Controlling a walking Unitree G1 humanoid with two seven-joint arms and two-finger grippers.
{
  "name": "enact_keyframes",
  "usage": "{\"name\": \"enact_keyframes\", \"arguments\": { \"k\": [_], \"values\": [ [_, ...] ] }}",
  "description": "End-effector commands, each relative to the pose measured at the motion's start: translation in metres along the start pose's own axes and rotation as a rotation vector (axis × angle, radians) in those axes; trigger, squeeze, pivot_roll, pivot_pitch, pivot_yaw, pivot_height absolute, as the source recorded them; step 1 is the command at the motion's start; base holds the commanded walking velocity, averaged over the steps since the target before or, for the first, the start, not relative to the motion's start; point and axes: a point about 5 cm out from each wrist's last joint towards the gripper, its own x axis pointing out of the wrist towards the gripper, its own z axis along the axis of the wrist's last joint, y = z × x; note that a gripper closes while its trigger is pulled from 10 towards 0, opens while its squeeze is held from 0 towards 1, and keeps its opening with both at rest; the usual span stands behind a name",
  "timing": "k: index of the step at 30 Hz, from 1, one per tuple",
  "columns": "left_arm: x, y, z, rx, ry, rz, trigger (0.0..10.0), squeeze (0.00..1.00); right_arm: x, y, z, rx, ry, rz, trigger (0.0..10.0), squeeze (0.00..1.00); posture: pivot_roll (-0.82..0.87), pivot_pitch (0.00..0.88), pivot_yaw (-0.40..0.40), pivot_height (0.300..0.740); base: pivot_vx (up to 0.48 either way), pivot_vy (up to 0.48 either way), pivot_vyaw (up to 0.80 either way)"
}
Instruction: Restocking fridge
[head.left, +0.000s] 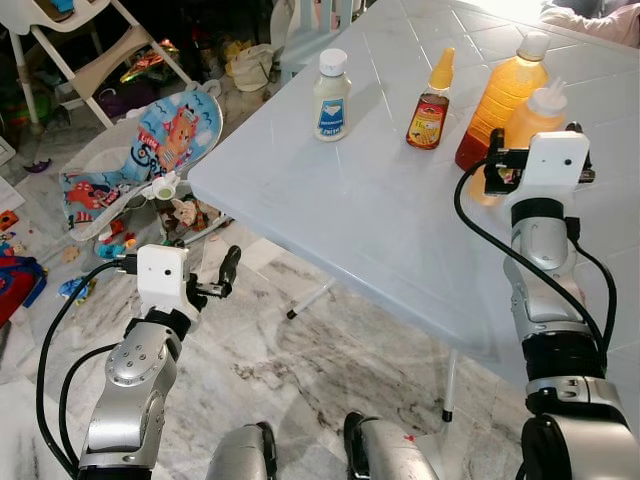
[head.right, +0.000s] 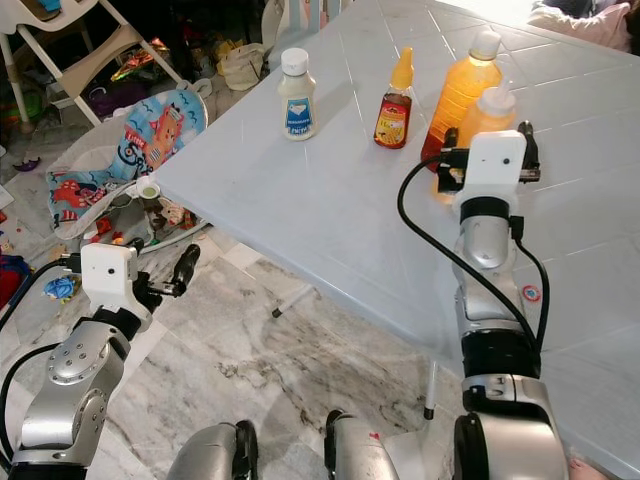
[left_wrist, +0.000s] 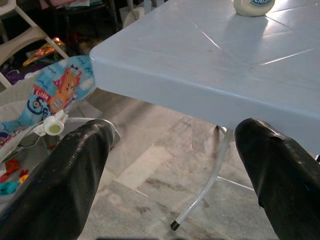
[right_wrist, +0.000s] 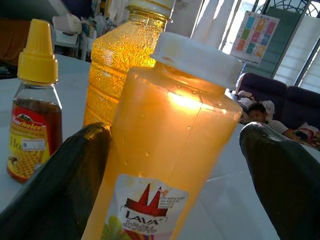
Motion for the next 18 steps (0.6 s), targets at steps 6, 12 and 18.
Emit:
{"name": "enact_keyframes", "arguments": {
  "k": [6, 12, 18],
  "values": [
    [-0.003, 0.0, -0.002, 0.014, 0.016, -0.005, 10.0, 0.0, 0.011, -0.002, 0.003, 0.03, -0.007, -0.002, 10.0, 0.0, 0.03, 0.2, 0.05, 0.74, 0.0, 0.0, 0.0],
    [-0.003, 0.0, -0.002, 0.014, 0.017, -0.003, 10.0, 0.0, 0.016, -0.001, 0.004, 0.052, -0.006, 0.008, 10.0, 0.0, 0.03, 0.202, 0.048, 0.74, 0.0, 0.0, 0.0],
    [-0.003, -0.001, -0.002, 0.015, 0.018, -0.003, 10.0, 0.0, 0.025, 0.001, 0.008, 0.07, -0.015, 0.027, 10.0, 0.0, 0.04, 0.198, 0.048, 0.74, 0.0, 0.0, 0.0]
  ]
}}
